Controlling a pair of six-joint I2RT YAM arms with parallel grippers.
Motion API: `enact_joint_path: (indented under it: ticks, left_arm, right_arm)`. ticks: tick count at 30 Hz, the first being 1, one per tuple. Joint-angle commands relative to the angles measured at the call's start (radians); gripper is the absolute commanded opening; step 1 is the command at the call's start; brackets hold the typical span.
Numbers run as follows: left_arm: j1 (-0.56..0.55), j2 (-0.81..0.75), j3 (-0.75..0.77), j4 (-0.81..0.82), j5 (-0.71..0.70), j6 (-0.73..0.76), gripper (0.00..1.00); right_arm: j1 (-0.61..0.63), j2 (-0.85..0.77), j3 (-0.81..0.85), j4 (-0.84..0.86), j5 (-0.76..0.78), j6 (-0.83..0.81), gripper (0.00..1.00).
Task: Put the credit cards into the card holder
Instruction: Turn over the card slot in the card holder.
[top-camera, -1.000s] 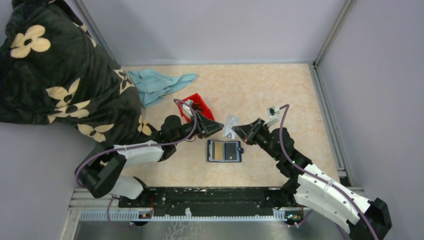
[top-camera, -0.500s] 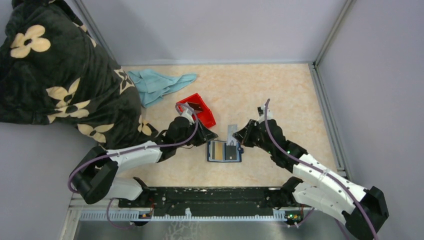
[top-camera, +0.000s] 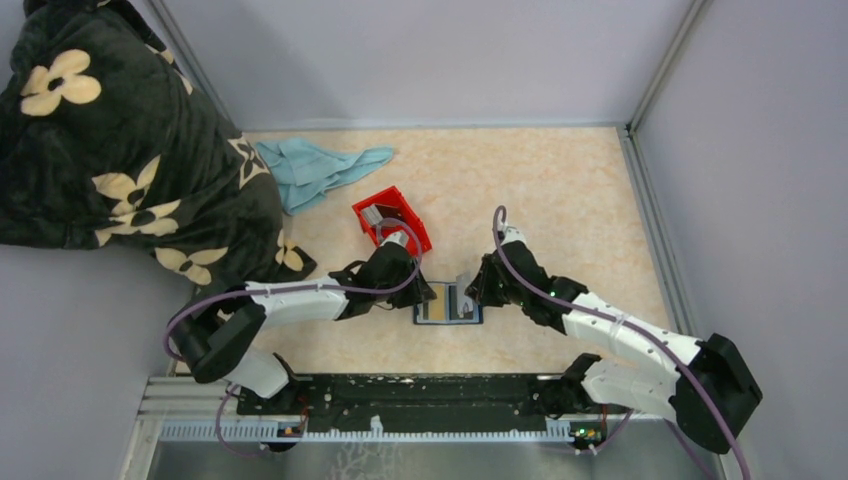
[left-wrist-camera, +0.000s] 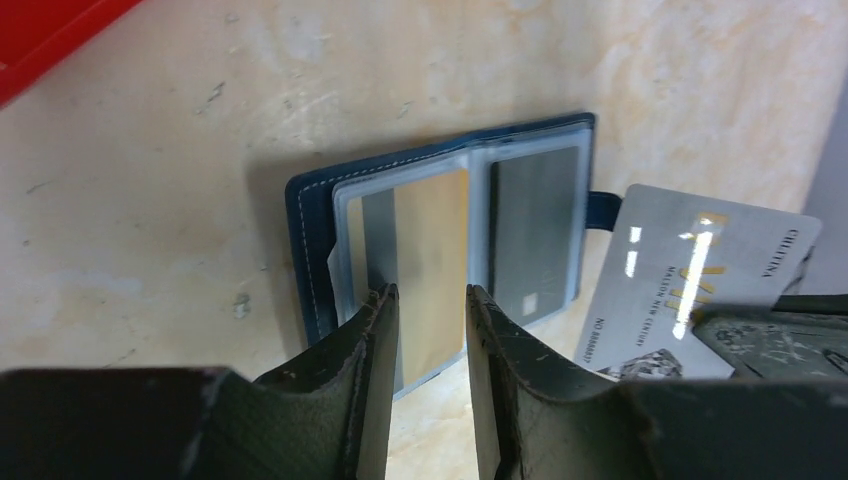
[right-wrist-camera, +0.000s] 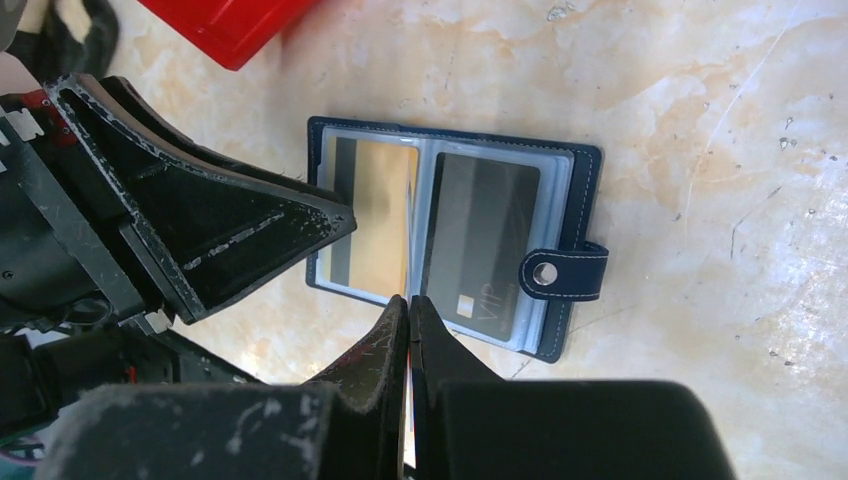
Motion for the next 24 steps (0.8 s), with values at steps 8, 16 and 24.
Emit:
enact_joint_path:
  ticks: [8,16,24]
  left_arm:
    - [-0.009,0.031,0.008,-0.069,-0.057,0.025,0.36]
    - [-0.011,0.067,0.017,-0.058,-0.036,0.027,0.33]
    - [-0.011,0.078,0.047,-0.091,-0.038,0.039,0.32]
  right_arm:
    - [0.013,0.085,0.081,-0.027,0.052,-0.027,0.0]
    - [0.007,0.046,0.084,-0.102,0.116,-0.018,0.0]
    - [-0.015,-0.01,0.05,-0.128,0.128,-0.007,0.0]
